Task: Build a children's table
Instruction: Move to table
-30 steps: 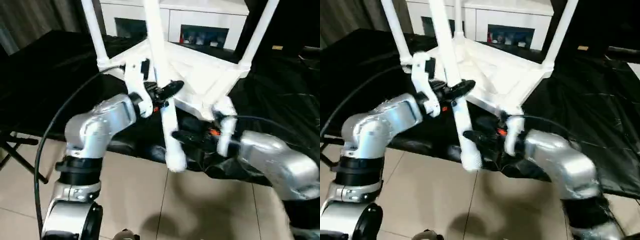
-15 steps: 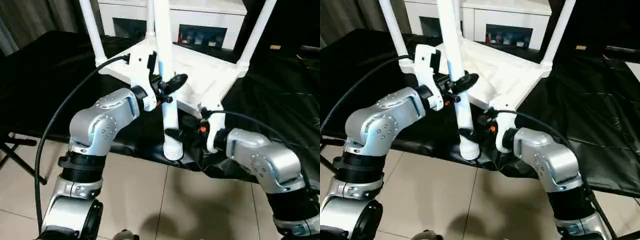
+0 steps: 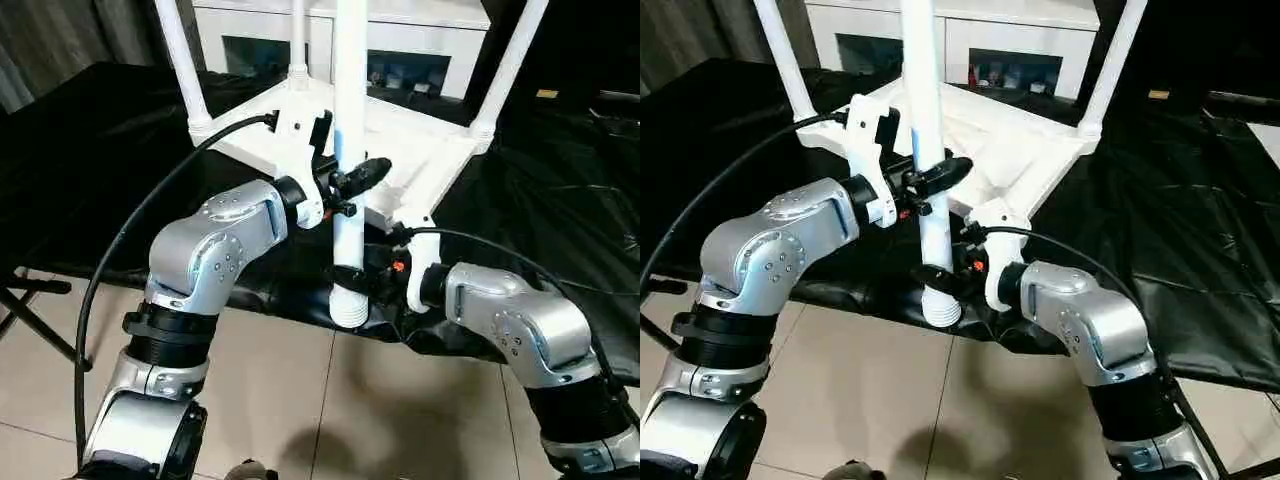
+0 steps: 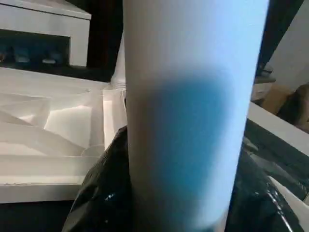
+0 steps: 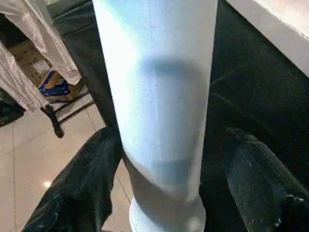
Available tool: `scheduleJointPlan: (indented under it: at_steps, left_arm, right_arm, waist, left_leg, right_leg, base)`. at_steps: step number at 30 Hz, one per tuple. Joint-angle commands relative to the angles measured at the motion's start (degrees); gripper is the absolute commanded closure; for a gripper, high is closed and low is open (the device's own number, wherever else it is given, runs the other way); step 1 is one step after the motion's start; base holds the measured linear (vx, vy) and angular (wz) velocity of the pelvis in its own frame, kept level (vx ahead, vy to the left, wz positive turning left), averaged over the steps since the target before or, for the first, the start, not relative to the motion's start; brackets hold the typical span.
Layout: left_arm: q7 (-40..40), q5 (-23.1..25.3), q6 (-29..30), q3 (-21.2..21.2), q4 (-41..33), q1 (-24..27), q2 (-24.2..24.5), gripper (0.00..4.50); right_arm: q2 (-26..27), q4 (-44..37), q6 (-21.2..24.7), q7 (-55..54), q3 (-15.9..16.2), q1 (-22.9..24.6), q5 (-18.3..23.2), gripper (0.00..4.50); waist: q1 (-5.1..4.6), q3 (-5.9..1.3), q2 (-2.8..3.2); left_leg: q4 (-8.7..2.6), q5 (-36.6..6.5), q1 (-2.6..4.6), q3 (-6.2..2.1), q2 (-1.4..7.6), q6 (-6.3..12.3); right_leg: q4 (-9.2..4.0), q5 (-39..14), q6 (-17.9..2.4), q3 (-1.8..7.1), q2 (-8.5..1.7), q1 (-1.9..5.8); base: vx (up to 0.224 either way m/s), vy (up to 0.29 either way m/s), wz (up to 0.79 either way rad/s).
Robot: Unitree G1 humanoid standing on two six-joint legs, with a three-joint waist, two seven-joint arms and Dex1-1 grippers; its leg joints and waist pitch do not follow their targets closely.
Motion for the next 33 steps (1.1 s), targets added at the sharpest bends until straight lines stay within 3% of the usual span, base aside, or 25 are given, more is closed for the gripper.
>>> scheduleJointPlan:
  at_steps: [1, 11, 20, 21, 23, 26, 29, 33]
  left_arm:
    - [-0.75, 0.20, -0.51, 0.24, -2.04, -0.96, -0.04, 2.75]
    - [0.41, 1.55, -0.49, 0.23, -2.31, -0.76, -0.13, 2.75]
    - [-0.47, 1.54, -0.62, 0.63, -1.36, -1.28, 0.15, 2.75]
    - [0.36, 2.26, -0.60, 0.64, -1.00, -1.53, 0.09, 2.75]
    - [-0.41, 1.20, -0.26, 1.34, -0.51, -1.63, -0.35, 2.75]
    - [0.53, -0.38, -0.06, 3.57, -0.66, -1.83, -1.40, 2.05]
    - [0.78, -2.24, 0.94, 5.70, -1.31, -1.77, -1.57, 1.99]
    - [0.61, -3.12, 1.51, 6.75, -2.81, -1.04, -0.98, 1.59]
  right_arm:
    - [0.01, 0.88, 0.56, 0.49, 0.65, -0.14, -0.50, 1.55]
    - [0.67, 1.90, -0.49, -0.22, -0.51, 0.27, -0.82, 2.55]
    - [0.62, 1.23, -1.16, -0.25, -1.32, 0.42, -0.68, 2.62]
    - [0.67, 1.19, -1.21, -0.26, -1.45, 0.49, -0.70, 2.62]
    - [0.78, 1.10, -1.31, -0.14, -1.69, 0.62, -0.69, 2.62]
    - [1.01, 1.18, -2.23, -0.85, -2.45, 0.68, -1.01, 2.62]
    - [2.06, 2.06, -4.15, -3.29, -4.92, 0.11, -1.42, 2.62]
    - [2.06, 2.39, -5.35, -5.26, -8.45, -0.77, -1.04, 2.65]
  waist:
    - [0.08, -4.64, -0.81]
    - [0.06, -4.69, -0.76]
    - [0.06, -4.74, -0.69]
    - [0.11, -4.74, -0.30]
    - [0.07, -4.74, -0.53]
    - [-0.01, -4.76, -0.51]
    - [0.04, -4.78, -0.68]
    - [0.12, -4.72, -0.60]
  left_leg:
    - [-3.84, -5.36, 0.86, -0.84, 2.52, 0.03]
    - [-3.77, -5.15, 0.87, -0.83, 2.54, 0.17]
    - [-3.78, -5.11, 0.85, -0.89, 2.51, -0.01]
    - [-3.76, -5.16, 0.91, -0.93, 2.53, -0.04]
    - [-3.75, -5.49, 0.93, -0.87, 2.48, -0.08]
    - [-3.74, -5.55, 0.85, -0.91, 2.51, -0.12]
    - [-3.73, -5.35, 0.90, -0.86, 2.49, -0.04]
    - [-3.81, -5.82, 1.05, -0.86, 2.52, -0.21]
  right_leg:
    - [-3.57, -8.10, -10.65, 3.39, -4.22, 2.98]
    - [-3.47, -7.31, -11.05, 3.41, -4.21, 2.99]
    - [-3.41, -7.07, -10.89, 3.39, -4.18, 3.05]
    - [-3.36, -6.93, -11.04, 3.39, -4.21, 3.01]
    - [-3.48, -7.00, -11.08, 3.39, -4.13, 3.00]
    - [-3.41, -6.62, -11.25, 3.37, -4.18, 3.11]
    - [-3.44, -6.77, -11.76, 3.36, -4.24, 3.05]
    - [-3.51, -8.01, -11.32, 3.30, -4.17, 2.93]
  base:
    - [0.000, 0.000, 0.00]
    - [0.000, 0.000, 0.00]
    - [0.000, 0.000, 0.00]
    - [0.000, 0.000, 0.00]
    - [0.000, 0.000, 0.00]
    - [0.000, 0.000, 0.00]
    - [0.000, 0.000, 0.00]
    - [0.000, 0.000, 0.00]
